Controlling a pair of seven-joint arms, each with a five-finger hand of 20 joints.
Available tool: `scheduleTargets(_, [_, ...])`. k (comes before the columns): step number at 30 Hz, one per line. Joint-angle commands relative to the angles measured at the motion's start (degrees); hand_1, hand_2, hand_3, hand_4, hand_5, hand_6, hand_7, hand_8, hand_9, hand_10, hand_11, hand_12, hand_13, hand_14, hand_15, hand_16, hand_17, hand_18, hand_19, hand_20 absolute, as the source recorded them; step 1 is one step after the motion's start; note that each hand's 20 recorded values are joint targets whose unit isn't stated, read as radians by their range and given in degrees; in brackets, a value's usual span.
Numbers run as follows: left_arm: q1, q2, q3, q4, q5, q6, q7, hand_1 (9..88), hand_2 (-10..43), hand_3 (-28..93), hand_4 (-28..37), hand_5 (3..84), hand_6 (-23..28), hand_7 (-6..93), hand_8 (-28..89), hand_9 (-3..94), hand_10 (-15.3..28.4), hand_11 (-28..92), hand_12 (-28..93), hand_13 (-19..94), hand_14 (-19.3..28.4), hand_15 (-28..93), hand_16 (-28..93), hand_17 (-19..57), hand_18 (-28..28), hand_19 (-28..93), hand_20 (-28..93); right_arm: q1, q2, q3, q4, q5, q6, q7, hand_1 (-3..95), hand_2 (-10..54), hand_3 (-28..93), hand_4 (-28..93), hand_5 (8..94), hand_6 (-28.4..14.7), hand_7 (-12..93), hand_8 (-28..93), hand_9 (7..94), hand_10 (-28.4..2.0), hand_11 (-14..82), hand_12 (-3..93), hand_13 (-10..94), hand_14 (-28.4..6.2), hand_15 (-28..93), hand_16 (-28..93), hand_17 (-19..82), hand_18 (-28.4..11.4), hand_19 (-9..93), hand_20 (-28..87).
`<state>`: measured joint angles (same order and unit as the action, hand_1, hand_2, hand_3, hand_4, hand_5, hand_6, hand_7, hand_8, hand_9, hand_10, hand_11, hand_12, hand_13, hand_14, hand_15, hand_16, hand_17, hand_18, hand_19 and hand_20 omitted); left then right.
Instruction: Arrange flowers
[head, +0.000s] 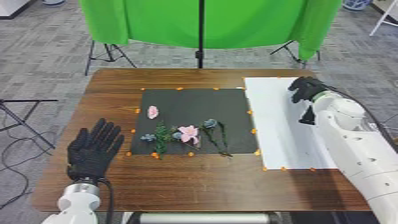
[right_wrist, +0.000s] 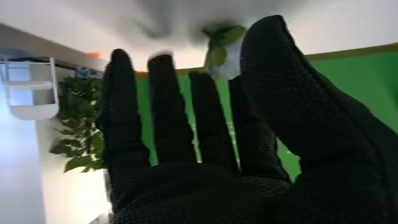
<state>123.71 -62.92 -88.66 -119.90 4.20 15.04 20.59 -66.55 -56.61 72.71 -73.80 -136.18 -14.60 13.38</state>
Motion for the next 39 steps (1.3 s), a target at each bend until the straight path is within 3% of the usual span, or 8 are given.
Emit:
scheduleTargets(1, [0.7, -0.36, 0.49, 0.07, 0.15, 0.07, -0.71, 29.4, 14.8, 78, -28.3, 45.8, 10.6, 10.9, -10, 39.6, 16.1, 23, 8, 29, 16.4, 40, -9, -8.7, 14.9, 39, 11, -1.6, -0.6, -0.6, 0.0, -0.5, 0.4, -0.1, 57.5, -9.5, 68, -28, 57.3, 4.6, 22, -17, 55.1, -9.5, 14.4, 14.6, 53, -7.6, 39, 19, 23, -19.3, 78, 32])
scheduleTargets(5, [1.2, -0.28, 0.29, -0.16, 0.07, 0.27, -0.61, 29.4, 15.0, 77, -28.3, 45.9, 10.6, 10.9, -10, 39.7, 16.1, 23, 8, 29, 16.5, 40, -9, -8.6, 14.9, 39, 11, -2.8, -0.3, -1.1, -0.4, -1.8, 2.9, 0.2, 64.8, -9.5, 53, -28, 63.4, 3.4, 23, -12, 62.2, -10.9, 23.7, 17.6, 56, -6.2, 48, 31, 25, -18.7, 80, 37])
scheduleTargets(8, [1.4, -0.13, 0.08, -0.29, 0.12, 0.14, -0.49, 29.4, 15.0, 77, -28.3, 45.9, 10.6, 11.0, -10, 39.7, 16.1, 23, 8, 29, 16.5, 40, -9, -8.6, 14.9, 39, 11, -3.7, 0.4, -1.6, -1.7, -0.9, 6.5, 1.2, 67.0, -9.5, 51, -28, 68.3, 2.2, 29, -7, 72.7, -9.5, 13.7, 35.4, 59, -6.3, 52, 34, 26, -18.7, 80, 39])
scheduleTargets(10, [1.4, -0.05, -0.02, -0.31, 0.08, 0.21, -0.36, 29.3, 15.1, 77, -28.3, 45.9, 10.6, 11.1, -10, 39.7, 16.0, 23, 8, 29, 16.5, 40, -9, -8.6, 14.9, 39, 11, -4.3, 1.0, -1.9, -3.4, 0.0, 8.3, 1.8, 65.9, -9.5, 54, -28, 70.3, 2.1, 32, -7, 75.9, -9.4, 13.2, 38.8, 60, -6.4, 53, 36, 26, -18.9, 80, 39])
scheduleTargets(16, [2.2, 0.02, -0.75, -0.73, -0.20, 0.50, 0.33, 29.3, 15.2, 77, -28.3, 46.0, 10.7, 11.0, -10, 39.7, 16.1, 23, 8, 29, 16.5, 40, -9, -8.6, 14.9, 39, 11, -6.8, 2.7, -2.1, -13.9, 5.2, 10.8, 3.4, 63.7, -9.5, 59, -28, 70.4, 1.9, 32, -7, 76.8, -9.6, 13.3, 39.3, 61, -6.4, 54, 37, 27, -19.5, 81, 39])
scheduleTargets(22, [1.9, -0.11, -1.86, -0.72, 0.01, 1.13, 0.61, 29.3, 15.2, 77, -28.3, 46.0, 10.7, 11.0, -10, 39.7, 16.1, 23, 8, 29, 16.5, 40, -9, -8.7, 14.9, 39, 11, -10.2, 4.4, -2.6, -26.1, 7.9, 6.2, 4.9, 61.7, -9.5, 62, -28, 70.0, 1.1, 31, -7, 76.5, -10.3, 13.2, 39.0, 60, -7.4, 55, 36, 27, -20.0, 81, 39])
scheduleTargets(29, [1.8, -0.17, -2.40, -0.65, 0.11, 1.57, 0.14, 29.3, 15.3, 78, -28.3, 46.1, 10.6, 11.0, -10, 39.8, 16.0, 23, 8, 29, 16.4, 40, -10, -8.7, 14.9, 39, 11, -18.7, 4.7, -2.0, -35.6, 6.5, 3.8, 3.5, 60.2, -9.5, 64, -28, 70.0, 0.6, 29, -6, 75.8, -10.8, 12.5, 38.3, 60, -7.8, 56, 35, 26, -20.7, 81, 37])
scheduleTargets(39, [1.7, -0.37, -2.44, -0.54, -0.04, 2.18, -0.59, 29.3, 15.3, 78, -28.3, 46.2, 10.7, 11.0, -10, 40.0, 16.1, 23, 8, 29, 16.4, 40, -10, -8.7, 14.9, 39, 11, -23.8, 2.3, -5.9, -36.8, -3.6, 2.4, -2.2, 60.4, -9.5, 64, -28, 69.3, 0.5, 27, -6, 74.6, -10.8, 12.5, 37.8, 59, -7.9, 56, 35, 26, -20.8, 81, 37])
